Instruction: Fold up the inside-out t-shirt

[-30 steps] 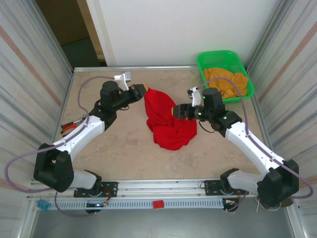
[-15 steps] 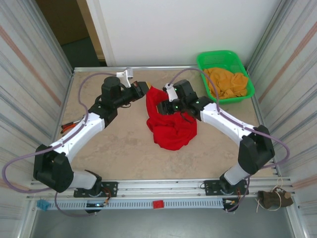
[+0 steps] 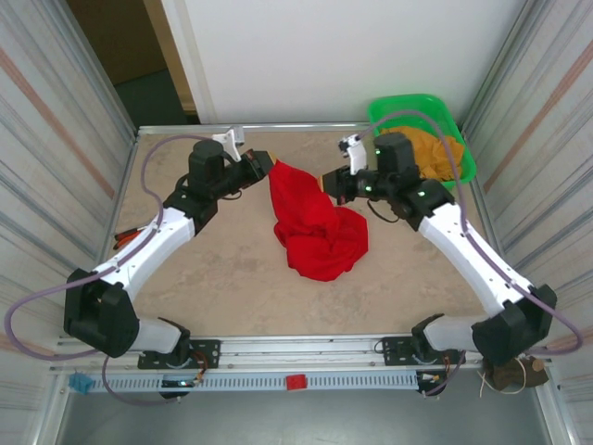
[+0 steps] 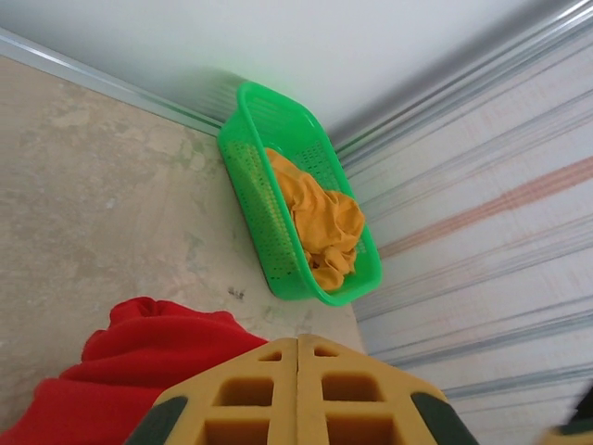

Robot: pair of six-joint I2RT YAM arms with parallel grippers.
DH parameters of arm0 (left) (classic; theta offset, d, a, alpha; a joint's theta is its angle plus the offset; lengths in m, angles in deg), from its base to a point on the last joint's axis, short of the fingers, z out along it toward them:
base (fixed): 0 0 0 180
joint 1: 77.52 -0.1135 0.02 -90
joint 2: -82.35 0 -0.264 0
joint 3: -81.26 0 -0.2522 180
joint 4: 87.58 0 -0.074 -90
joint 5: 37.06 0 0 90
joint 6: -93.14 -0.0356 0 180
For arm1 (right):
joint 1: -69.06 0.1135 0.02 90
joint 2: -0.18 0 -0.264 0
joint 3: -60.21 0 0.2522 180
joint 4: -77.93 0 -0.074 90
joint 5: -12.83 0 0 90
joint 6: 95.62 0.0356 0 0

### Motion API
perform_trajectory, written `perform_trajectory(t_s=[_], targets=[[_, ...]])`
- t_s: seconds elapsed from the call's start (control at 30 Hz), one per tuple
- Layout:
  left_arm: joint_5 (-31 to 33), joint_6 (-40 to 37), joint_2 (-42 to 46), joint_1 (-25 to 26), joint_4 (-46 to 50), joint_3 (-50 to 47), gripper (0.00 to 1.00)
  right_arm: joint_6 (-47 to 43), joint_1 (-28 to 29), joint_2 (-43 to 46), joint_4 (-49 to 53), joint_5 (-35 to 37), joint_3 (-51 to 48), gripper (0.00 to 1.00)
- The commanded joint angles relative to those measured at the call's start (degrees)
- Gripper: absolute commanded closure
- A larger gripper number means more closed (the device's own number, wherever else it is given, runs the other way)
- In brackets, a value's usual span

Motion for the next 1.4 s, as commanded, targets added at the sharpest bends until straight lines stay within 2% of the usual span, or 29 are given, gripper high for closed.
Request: perform_trajectory(t_s=[0.0,0.03,0.07,0.1,0.13,0.17,0.3,0.43,0.5,0.53,0.57,0.6,0.63,0.7,0.9,1.0,1.13,1.37], targets=[[0.87,-1.04,-0.02,-0.78,-0.4,0.82,1.0,2.76,-1.37,1.27,-0.61,-4.01,1.3,1.0],[0.44,-0.87,0.2,-0.74,-0.38,0.97,1.0,2.9,-1.2,0.62,-0.36,-3.19,1.39,0.92],[0.18,-0.45,0.36,-0.77,-0.44,1.13,1.0,2.89,-0.51,-0.3,0.17,-1.83,1.26,0.69],[0.03,-0.15,0.62,-0.69,-0.57,1.28,1.0,2.7,0.41,-1.21,0.24,-0.53,0.86,0.54],[0.02,0.08,0.81,-0.6,-0.37,1.42,1.0,2.48,1.92,-2.35,-0.21,1.29,0.08,0.44],[0.03,0.11,0.98,-0.45,0.07,1.65,1.0,2.17,3.82,-3.55,-0.88,3.62,-0.71,0.38],[-0.92,0.85,1.18,-0.09,0.88,2.51,1.0,0.65,10.48,-9.16,-3.01,12.51,-1.38,0.31],[-1.23,1.07,1.43,0.51,1.71,3.49,1.0,-0.17,11.92,-14.82,-4.11,19.75,-0.23,0.3],[-1.42,1.33,1.53,0.71,1.97,4.1,1.0,-0.57,11.67,-17.15,-4.12,20.42,0.5,0.32],[-1.48,1.43,1.53,0.71,2.05,4.37,1.0,-0.85,11.45,-18.26,-3.71,19.88,1.08,0.37],[-1.64,1.51,1.59,0.71,2.21,4.57,1.0,-1.17,11.18,-18.96,-3.03,19.1,1.64,0.46],[-1.5,1.47,1.61,0.71,2.41,4.77,1.0,-1.46,10.84,-19.23,-2.34,18.43,2.05,0.61],[-1.18,1.22,1.7,0.76,2.91,4.83,1.0,-1.74,10.54,-18.83,-1.45,17.61,2.24,0.81],[-0.58,0.45,1.7,0.71,3.75,5.0,1.0,-1.85,9.87,-16.65,-1.17,15.85,1.78,1.0],[3.85,-2.79,1.44,0.78,6.93,3.26,1.0,-4.97,7.43,-7.77,4.85,7.26,2.91,1.0],[7.06,-4.04,1.14,0.65,7.6,1.63,1.0,-5.97,4.75,-3.67,6.65,-2.3,3.74,1.0],[7.97,-5.33,0.26,0.18,8.3,0.78,1.0,-4.24,0.43,0.63,4.32,-13.86,3.9,1.0],[10.25,-9.28,0.03,0.14,10.95,1.94,1.0,5.35,-6.08,2.55,-6.17,-26.56,4.74,1.0]])
